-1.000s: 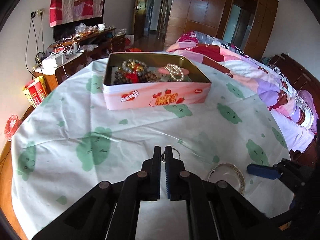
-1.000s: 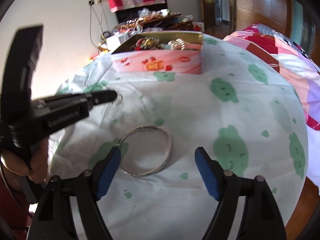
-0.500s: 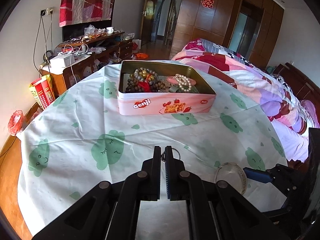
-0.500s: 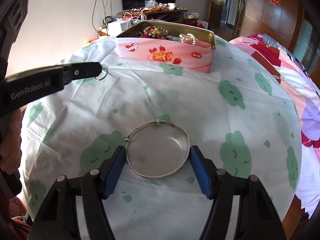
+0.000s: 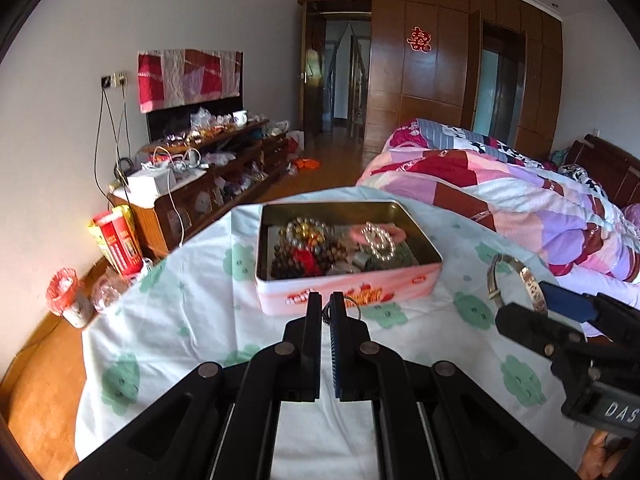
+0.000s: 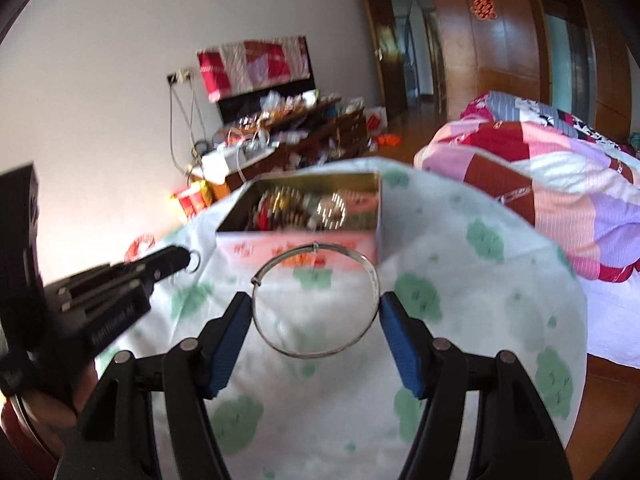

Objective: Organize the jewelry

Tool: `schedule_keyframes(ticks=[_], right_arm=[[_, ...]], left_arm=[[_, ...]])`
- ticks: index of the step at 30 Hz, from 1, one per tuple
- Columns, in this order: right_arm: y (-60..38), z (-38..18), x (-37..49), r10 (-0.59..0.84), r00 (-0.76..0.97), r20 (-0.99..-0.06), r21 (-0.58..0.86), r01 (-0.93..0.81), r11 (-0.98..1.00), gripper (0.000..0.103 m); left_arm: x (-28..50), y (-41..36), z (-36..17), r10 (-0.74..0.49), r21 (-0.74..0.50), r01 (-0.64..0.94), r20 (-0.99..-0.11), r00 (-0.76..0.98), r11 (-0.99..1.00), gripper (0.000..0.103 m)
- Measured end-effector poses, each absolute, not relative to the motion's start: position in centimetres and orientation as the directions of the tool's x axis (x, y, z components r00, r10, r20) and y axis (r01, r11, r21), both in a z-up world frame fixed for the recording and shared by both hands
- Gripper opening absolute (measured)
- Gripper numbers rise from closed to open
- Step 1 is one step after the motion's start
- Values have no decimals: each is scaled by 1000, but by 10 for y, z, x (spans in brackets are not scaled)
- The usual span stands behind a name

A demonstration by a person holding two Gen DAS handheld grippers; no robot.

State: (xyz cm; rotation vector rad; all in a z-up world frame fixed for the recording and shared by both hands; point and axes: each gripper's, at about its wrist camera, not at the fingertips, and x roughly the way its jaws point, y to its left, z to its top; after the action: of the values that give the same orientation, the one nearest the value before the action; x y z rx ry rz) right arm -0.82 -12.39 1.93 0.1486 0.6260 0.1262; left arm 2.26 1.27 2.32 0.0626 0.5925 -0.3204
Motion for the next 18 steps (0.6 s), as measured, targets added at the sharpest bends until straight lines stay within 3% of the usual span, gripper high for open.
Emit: schedule_keyframes(ticks=[18], right_arm=[[-138,37,53,79,873,-481,168,3,986,68]], left_arm=[[79,4,32,-210,-17,231,-483,850,973,3]])
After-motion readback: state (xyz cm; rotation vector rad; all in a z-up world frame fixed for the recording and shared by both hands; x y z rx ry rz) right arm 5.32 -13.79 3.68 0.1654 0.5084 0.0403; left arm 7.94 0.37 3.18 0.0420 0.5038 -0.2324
